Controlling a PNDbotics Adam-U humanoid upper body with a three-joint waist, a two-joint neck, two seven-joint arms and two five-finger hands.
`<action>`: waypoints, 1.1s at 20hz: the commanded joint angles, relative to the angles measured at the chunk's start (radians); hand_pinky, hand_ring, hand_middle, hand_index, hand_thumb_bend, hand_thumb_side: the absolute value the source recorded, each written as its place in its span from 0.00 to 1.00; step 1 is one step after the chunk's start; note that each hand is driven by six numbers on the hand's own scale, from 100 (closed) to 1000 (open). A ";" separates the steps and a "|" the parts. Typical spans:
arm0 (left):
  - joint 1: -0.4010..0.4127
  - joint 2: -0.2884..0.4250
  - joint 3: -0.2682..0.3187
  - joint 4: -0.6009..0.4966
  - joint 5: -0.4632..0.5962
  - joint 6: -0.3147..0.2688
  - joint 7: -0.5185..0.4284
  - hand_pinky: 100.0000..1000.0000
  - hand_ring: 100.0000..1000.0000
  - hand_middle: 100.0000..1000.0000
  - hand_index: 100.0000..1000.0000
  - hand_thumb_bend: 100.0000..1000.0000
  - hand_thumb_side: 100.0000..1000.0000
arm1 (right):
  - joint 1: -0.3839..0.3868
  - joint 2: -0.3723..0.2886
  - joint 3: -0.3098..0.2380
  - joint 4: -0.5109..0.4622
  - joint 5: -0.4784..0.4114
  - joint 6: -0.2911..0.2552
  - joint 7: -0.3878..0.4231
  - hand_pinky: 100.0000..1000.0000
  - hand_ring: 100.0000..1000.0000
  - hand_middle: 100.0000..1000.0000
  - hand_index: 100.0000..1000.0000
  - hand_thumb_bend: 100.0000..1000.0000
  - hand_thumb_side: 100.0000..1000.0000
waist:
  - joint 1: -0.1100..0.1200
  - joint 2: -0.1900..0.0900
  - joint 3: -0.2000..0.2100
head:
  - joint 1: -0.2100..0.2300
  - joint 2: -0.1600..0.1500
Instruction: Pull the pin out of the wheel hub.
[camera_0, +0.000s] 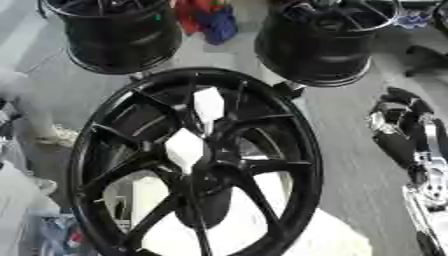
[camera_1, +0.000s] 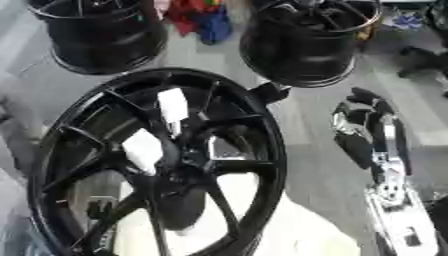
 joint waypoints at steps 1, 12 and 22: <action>-0.011 0.028 0.005 -0.023 -0.003 -0.001 0.000 0.51 0.64 0.62 0.71 0.36 0.20 | -0.010 -0.013 -0.005 -0.006 0.003 -0.003 0.002 0.66 0.57 0.68 0.79 0.00 0.18 | 0.003 -0.011 -0.001 | 0.002 -0.001; -0.018 0.140 -0.025 -0.054 -0.006 -0.014 -0.031 0.51 0.64 0.63 0.72 0.37 0.23 | -0.011 -0.016 -0.004 -0.004 0.004 -0.003 0.004 0.66 0.57 0.68 0.79 0.00 0.18 | 0.007 -0.011 -0.009 | 0.005 -0.001; -0.129 0.588 -0.200 -0.176 0.025 -0.094 -0.276 0.58 0.66 0.66 0.76 0.34 0.30 | -0.011 -0.029 0.004 0.002 0.005 -0.003 0.013 0.66 0.57 0.68 0.79 0.00 0.18 | 0.023 -0.016 -0.034 | 0.015 -0.002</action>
